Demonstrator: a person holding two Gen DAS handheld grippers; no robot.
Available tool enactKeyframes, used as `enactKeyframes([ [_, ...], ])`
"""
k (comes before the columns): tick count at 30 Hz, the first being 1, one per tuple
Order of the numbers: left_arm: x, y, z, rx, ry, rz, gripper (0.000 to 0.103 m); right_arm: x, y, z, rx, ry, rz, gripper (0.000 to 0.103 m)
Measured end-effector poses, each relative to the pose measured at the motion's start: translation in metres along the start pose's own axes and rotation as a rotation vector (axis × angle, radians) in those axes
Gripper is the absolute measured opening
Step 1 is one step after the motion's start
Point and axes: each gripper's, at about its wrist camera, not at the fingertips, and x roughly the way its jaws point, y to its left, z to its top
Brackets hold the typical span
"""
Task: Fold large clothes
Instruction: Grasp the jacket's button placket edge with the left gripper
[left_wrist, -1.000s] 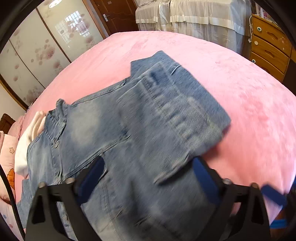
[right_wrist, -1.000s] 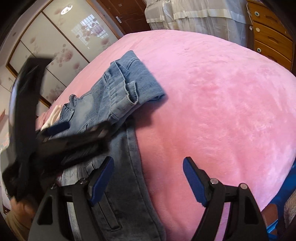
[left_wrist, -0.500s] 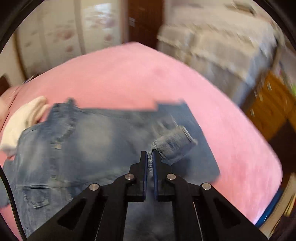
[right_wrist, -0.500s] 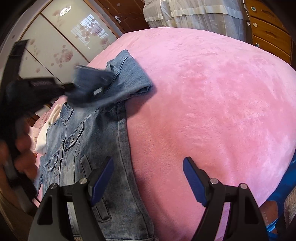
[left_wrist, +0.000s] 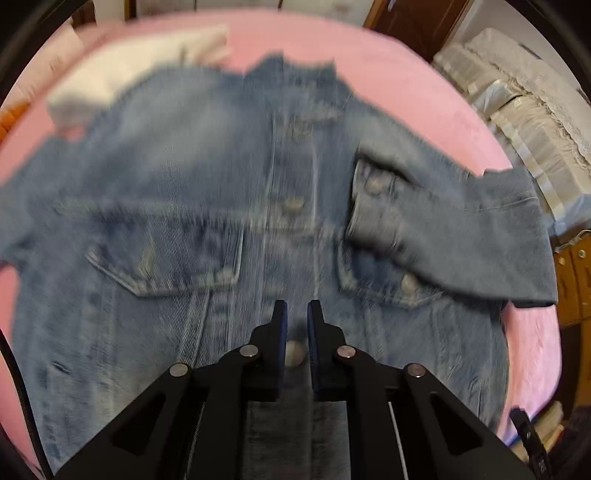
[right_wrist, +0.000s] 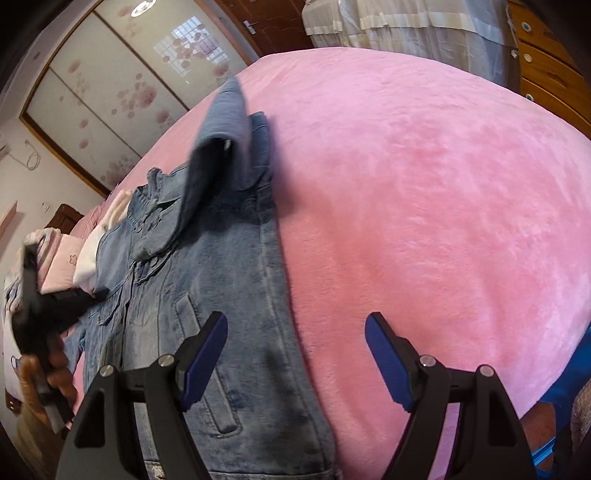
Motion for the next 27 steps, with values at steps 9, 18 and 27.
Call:
enactKeyframes([
  [9, 0.023, -0.002, 0.057, -0.054, 0.000, -0.343, 0.022, 0.018, 0.019, -0.007, -0.048, 0.046, -0.027, 0.077],
  [18, 0.085, 0.029, 0.066, -0.252, 0.128, -0.576, 0.024, 0.036, 0.031, -0.005, -0.092, 0.065, -0.058, 0.078],
  [27, 0.081, 0.030, 0.059, -0.173, 0.123, -0.615, 0.036, 0.045, 0.041, -0.006, -0.117, 0.068, -0.064, 0.079],
])
